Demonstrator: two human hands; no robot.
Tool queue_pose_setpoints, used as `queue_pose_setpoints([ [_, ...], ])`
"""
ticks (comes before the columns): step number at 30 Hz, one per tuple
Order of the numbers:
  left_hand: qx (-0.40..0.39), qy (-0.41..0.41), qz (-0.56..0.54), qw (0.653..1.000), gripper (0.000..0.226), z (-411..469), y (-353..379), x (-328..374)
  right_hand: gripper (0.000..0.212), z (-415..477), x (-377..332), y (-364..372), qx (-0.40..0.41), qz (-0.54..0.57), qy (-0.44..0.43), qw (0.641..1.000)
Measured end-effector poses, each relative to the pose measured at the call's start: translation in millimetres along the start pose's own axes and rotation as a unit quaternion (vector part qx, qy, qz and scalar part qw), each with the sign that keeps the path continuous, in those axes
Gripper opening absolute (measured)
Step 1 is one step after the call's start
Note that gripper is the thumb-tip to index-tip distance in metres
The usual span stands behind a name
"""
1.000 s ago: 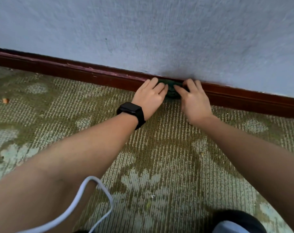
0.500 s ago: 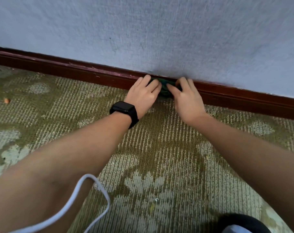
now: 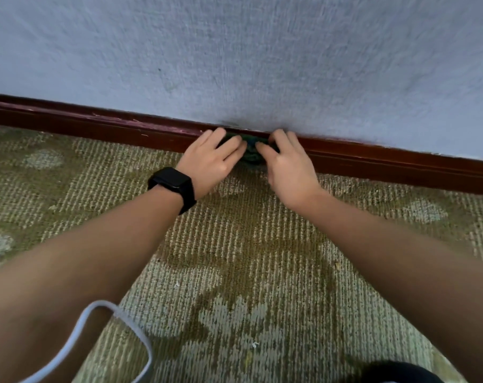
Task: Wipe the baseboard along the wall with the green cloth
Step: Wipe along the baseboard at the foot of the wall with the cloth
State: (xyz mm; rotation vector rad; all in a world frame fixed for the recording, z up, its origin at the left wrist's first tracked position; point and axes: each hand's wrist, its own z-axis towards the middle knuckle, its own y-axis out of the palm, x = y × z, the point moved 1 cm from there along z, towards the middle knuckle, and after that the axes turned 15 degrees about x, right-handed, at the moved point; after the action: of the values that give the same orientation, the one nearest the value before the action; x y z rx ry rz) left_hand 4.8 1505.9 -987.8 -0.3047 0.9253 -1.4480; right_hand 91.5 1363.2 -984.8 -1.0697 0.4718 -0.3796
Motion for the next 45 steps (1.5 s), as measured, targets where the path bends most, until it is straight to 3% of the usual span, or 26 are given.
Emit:
queue_pose_setpoints([
  [6, -0.02, -0.102, -0.018, 0.994, 0.034, 5.6, 5.0, 21.0, 0.056, -4.8, 14.5, -4.6, -0.016, -0.008, -0.02, 1.0],
  [10, -0.033, -0.128, -0.044, 0.99, 0.029, 11.0, 11.4, 28.8, 0.05, -4.7, 7.7, -1.8, 0.039, 0.009, 0.013, 0.999],
  [15, -0.001, -0.08, -0.046, 0.996, 0.029, 4.1, 8.9, 4.7, 0.037, 5.3, -13.8, 6.5, 0.097, 0.034, 0.008, 0.995],
  [20, -0.022, -0.073, -0.032, 0.997, 0.029, -14.8, 2.2, -13.5, 0.042, 13.1, -25.6, 10.7, 0.066, 0.045, -0.01, 0.997],
  [23, -0.022, -0.112, -0.046, 0.992, 0.027, -4.3, 3.7, -1.3, 0.051, 6.6, -11.0, 3.7, 0.034, 0.033, -0.025, 0.999],
  [27, -0.006, -0.101, -0.07, 0.992, 0.031, 14.5, 9.3, 16.5, 0.057, -4.2, 10.8, -7.9, 0.013, 0.0, -0.027, 1.0],
  [38, -0.063, -0.017, -0.036, 0.997, 0.034, -4.8, -7.8, -20.7, 0.039, 14.5, -27.6, 10.0, 0.012, 0.018, 0.02, 1.0],
  [45, -0.058, -0.081, -0.058, 0.993, 0.033, 13.2, -4.5, 3.1, 0.06, 4.1, 0.4, -4.9, -0.026, -0.029, -0.025, 0.999],
])
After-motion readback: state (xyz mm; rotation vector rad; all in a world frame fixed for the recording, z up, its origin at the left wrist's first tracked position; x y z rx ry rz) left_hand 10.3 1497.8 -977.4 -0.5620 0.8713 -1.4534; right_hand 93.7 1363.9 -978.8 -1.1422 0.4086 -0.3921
